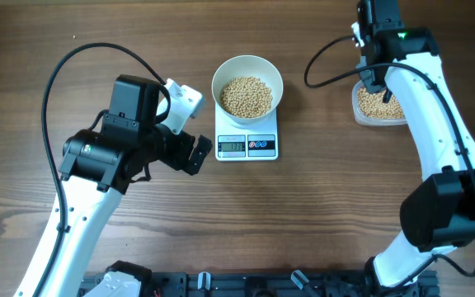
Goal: Scoop item into bowl and weigh 150g on scale
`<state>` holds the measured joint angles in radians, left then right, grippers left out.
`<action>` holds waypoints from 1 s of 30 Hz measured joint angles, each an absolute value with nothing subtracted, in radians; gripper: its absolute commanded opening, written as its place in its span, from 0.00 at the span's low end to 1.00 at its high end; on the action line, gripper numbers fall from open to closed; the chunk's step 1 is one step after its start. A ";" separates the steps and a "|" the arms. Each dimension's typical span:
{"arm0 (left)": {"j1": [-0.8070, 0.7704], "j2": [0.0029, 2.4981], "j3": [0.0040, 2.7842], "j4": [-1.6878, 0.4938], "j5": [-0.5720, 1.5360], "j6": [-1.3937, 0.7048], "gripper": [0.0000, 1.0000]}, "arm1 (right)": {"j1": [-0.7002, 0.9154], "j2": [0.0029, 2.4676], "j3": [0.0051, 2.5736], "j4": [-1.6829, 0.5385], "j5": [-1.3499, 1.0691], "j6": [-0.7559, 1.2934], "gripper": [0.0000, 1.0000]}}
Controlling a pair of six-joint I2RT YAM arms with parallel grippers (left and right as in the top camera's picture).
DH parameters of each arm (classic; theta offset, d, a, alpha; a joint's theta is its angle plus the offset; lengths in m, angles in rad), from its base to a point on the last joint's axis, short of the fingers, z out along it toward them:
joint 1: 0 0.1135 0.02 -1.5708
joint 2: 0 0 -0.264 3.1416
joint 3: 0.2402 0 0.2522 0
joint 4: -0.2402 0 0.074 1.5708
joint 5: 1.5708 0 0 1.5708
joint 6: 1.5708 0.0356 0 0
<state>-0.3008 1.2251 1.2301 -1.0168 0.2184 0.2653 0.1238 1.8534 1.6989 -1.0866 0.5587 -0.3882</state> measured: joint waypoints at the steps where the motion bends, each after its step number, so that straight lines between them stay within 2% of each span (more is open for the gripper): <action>1: -0.301 1.225 1.230 -1.017 0.219 0.266 1.00 | 0.124 1.856 1.699 -1.111 0.559 -0.416 0.04; 22: -0.301 1.225 1.230 -1.017 0.218 0.266 1.00 | 0.142 1.947 1.628 -1.193 0.547 -0.510 0.04; 25: -0.301 1.225 1.230 -1.017 0.218 0.266 1.00 | 0.150 1.947 1.625 -1.190 0.495 -0.462 0.04; 30: -0.301 1.225 1.230 -1.017 0.218 0.266 1.00 | 0.159 1.947 1.626 -1.172 0.358 -0.263 0.04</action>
